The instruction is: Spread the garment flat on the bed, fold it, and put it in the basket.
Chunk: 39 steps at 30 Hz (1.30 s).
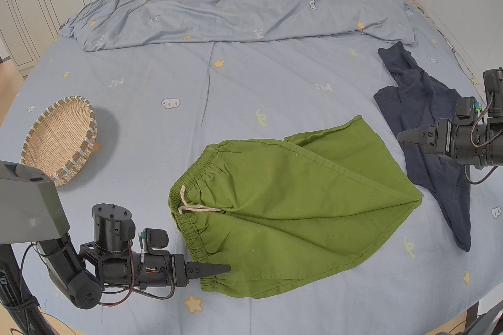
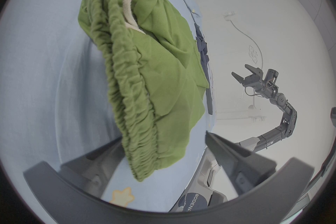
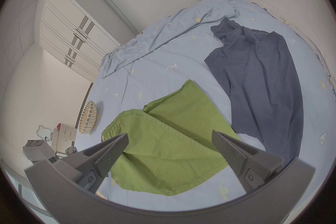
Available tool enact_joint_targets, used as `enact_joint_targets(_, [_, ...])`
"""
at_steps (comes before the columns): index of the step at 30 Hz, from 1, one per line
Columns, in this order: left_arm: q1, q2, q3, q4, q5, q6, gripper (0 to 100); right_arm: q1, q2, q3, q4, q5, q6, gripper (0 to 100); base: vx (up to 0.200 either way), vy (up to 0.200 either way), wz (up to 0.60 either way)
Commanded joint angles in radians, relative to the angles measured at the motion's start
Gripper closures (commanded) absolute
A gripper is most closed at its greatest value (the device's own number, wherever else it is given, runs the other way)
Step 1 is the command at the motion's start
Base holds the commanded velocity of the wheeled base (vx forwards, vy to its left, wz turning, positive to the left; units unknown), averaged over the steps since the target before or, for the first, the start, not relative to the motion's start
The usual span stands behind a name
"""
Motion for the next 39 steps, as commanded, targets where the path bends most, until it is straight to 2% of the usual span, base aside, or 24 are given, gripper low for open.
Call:
enact_joint_targets(1, [-0.002,0.016,0.042,-0.040,-0.003,-0.004,100,0.001,0.002,0.001,0.000,0.000,0.000,0,0.000,0.000,0.00])
enact_joint_targets(11, [0.007,0.013,0.060,-0.036,-0.003,-0.009,100,0.001,0.000,0.001,0.002,0.000,0.001,0,0.000,0.000,0.00])
enact_joint_targets(14, [0.061,-0.022,0.086,0.010,-0.015,-0.024,100,0.005,-0.003,0.007,0.016,0.003,0.001,0,0.000,0.000,0.00])
enact_joint_targets(19, [0.130,-0.120,0.092,0.162,-0.025,-0.021,100,0.013,-0.021,0.065,0.071,0.014,0.000,0,0.000,0.000,0.00])
enact_joint_targets(20, [0.161,-0.174,0.092,0.251,-0.031,-0.018,100,0.002,-0.037,0.102,0.106,0.071,0.000,0,0.000,0.000,0.00])
enact_joint_targets(22, [0.188,-0.209,0.089,0.305,-0.038,-0.017,100,-0.008,-0.038,0.133,0.121,0.135,0.001,0,0.000,0.000,0.00])
enact_joint_targets(23, [0.219,-0.238,0.089,0.343,-0.054,-0.014,100,-0.042,-0.037,0.167,0.124,0.189,-0.002,0,0.000,0.000,0.00])
enact_joint_targets(25, [0.248,-0.266,0.092,0.365,-0.080,-0.004,100,-0.071,-0.037,0.202,0.124,0.217,-0.008,0,0.000,0.000,0.00])
enact_joint_targets(28, [0.286,-0.295,0.111,0.377,-0.114,0.006,100,-0.111,-0.031,0.280,0.124,0.221,-0.069,0,0.000,0.000,0.00])
enact_joint_targets(31, [0.293,-0.297,0.122,0.377,-0.115,0.008,100,-0.150,-0.029,0.338,0.124,0.230,-0.131,0,0.000,0.000,0.00])
enact_joint_targets(34, [0.331,-0.294,0.137,0.377,-0.115,0.039,100,-0.182,-0.011,0.408,0.115,0.230,-0.198,0,0.000,0.000,0.00])
enact_joint_targets(37, [0.365,-0.286,0.143,0.377,-0.117,0.079,100,-0.186,0.025,0.443,0.111,0.246,-0.246,0,0.000,0.000,0.00])
enact_joint_targets(39, [0.372,-0.283,0.145,0.377,-0.121,0.098,100,-0.188,0.072,0.450,0.106,0.279,-0.269,0,0.000,0.000,0.00])
